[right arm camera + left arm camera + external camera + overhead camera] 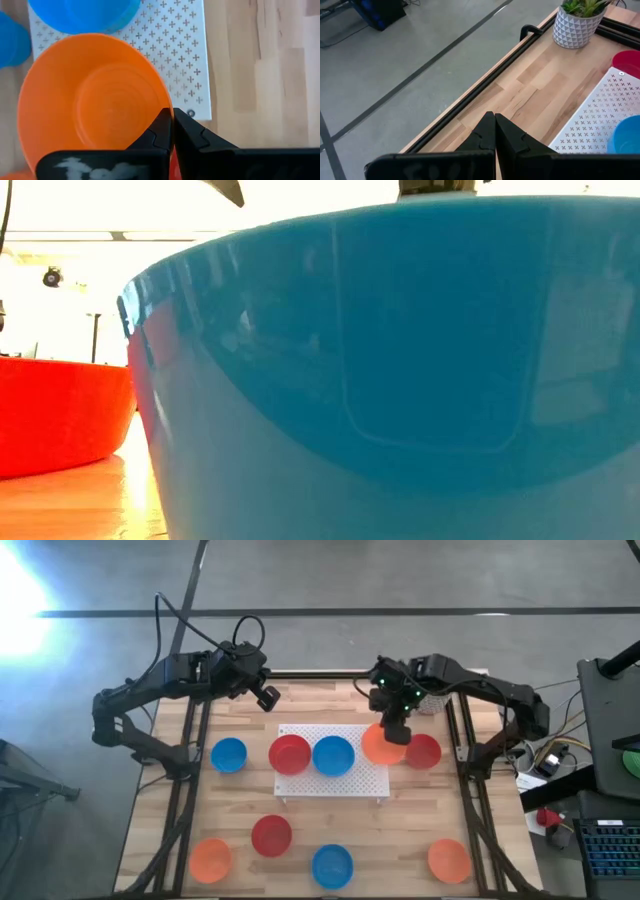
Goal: Pick & Place Mini bowls
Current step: Put the top orange bowl on the shelf
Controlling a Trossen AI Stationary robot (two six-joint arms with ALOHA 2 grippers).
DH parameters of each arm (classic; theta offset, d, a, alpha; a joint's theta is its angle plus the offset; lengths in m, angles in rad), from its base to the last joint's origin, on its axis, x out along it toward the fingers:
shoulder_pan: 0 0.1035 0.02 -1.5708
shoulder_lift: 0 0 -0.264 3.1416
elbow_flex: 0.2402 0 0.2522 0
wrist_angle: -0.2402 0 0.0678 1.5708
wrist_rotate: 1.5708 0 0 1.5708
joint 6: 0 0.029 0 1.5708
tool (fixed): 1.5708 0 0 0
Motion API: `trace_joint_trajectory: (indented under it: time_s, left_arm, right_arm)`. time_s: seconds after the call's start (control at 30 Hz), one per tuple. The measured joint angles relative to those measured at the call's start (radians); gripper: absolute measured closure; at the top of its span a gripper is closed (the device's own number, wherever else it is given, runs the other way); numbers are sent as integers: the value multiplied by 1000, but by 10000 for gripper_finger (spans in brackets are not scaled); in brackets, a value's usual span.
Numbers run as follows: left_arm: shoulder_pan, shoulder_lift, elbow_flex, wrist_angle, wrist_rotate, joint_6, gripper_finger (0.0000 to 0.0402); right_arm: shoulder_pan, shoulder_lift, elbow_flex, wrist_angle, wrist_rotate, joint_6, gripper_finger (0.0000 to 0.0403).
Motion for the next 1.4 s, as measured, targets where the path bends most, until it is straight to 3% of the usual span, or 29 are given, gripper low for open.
trace_joint_trajectory:
  time_s: [0.33, 1.07, 1.4]
  left_arm:
    - [0, 0, 0, 0, 5, -1, 402]
    - [0, 0, 0, 0, 17, -6, 402]
    - [0, 0, 0, 0, 18, -6, 402]
  right_arm:
    - [9, 23, -116, 91, -14, 17, 394]
    - [35, 30, -128, 133, -37, 20, 393]
    - [55, 30, -128, 195, -34, 6, 330]
